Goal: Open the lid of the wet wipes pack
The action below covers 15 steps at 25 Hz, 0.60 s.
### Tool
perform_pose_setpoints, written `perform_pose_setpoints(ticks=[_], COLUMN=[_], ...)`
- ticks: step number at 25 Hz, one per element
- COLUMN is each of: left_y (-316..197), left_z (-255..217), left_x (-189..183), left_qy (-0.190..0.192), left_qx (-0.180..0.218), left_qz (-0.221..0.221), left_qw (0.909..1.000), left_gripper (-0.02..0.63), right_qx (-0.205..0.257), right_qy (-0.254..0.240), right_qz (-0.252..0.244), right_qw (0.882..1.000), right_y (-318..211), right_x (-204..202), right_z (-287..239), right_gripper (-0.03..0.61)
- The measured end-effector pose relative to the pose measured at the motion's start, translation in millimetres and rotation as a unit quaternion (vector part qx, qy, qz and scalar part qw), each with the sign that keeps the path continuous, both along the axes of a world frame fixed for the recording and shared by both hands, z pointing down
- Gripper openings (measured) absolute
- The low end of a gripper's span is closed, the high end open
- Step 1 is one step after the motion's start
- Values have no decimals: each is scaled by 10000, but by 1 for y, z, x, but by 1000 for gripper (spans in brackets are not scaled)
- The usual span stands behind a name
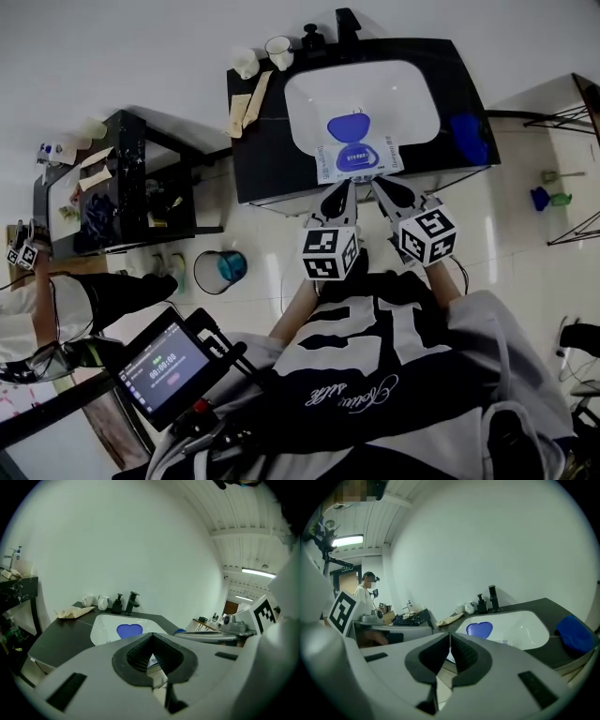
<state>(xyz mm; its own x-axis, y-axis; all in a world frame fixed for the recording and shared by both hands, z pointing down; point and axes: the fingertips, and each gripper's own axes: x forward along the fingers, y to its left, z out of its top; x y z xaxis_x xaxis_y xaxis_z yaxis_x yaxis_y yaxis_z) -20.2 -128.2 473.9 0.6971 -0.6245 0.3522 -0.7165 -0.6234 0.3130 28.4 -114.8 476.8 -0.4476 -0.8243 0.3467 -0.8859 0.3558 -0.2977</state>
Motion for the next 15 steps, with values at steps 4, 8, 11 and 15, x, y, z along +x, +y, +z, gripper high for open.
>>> perform_pose_setpoints(ticks=[4,8,11,15], left_y=[24,64,108,179], left_z=[-9,-21,-31,-38], left_x=[3,15,28,43], left_qy=[47,156,252,323], left_qx=[42,87,136,149], left_qz=[-165,-402,-517,-679], left_qw=[9998,9990,9983,9971], left_gripper=[-2,-2,-2,-2], right_qx=[130,51,81,207], right_qy=[6,49,204,56], right_qz=[48,56,-9,-112], right_qw=[9999,10000,9998,9997], right_y=[27,69,110,175], right_x=[9,21,31,44], right_z=[-13,-16,-17,-28], right_gripper=[0,0,-2,-1])
